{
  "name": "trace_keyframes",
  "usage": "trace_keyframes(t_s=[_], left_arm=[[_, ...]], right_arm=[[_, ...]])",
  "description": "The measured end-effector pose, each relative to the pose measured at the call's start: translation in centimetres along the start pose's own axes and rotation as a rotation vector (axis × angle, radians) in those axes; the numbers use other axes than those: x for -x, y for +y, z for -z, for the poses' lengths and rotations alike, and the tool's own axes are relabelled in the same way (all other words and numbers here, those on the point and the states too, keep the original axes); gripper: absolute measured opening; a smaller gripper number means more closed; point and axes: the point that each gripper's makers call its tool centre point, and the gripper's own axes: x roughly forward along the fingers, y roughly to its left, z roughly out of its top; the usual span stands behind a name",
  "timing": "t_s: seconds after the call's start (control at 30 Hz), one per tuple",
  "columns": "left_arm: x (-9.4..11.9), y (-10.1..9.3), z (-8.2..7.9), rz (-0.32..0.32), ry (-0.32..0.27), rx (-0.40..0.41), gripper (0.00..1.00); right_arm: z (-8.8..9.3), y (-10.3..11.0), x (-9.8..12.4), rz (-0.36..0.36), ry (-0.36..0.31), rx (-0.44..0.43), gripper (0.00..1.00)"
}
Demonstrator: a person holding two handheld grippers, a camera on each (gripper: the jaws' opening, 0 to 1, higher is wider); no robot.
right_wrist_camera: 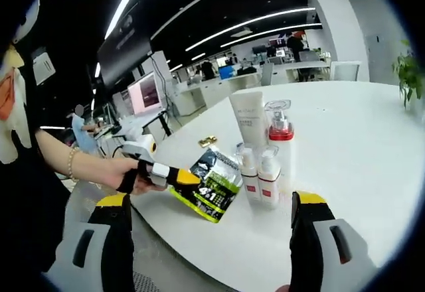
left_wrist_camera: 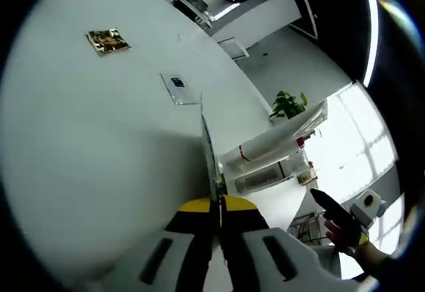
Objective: Arrange the skincare products in the storage area until every visible bottle or jar stands upright without overlapping.
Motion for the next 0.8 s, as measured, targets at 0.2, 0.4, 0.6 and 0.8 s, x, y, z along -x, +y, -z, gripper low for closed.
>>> trace_keyframes(t_s=[0.2, 0.4, 0.6, 0.8], left_arm=[[-0.6, 1.3, 0.1, -0.075, 0.034, -0.076, 0.09], [-0.8, 2.0, 0.6, -0.134, 0.076, -0.178, 0.22], [-1.0, 2.1, 0.8, -0.181, 0.109, -0.311, 0.27], [-0.6, 2.0, 0.7, -0.229, 0.131, -0.437, 0.35]], right_arm=[[0.2, 0.1, -0.1, -0.006, 0.01, 0.001, 1.0], [0.1, 0.1, -0.1, -0.006, 0.008, -0.007, 1.0], [0.2, 0.0, -0.1, -0.008, 0.008, -0.009, 1.0], [0.2, 0.1, -0.1, -0.01, 0.01, -0.008, 1.0]])
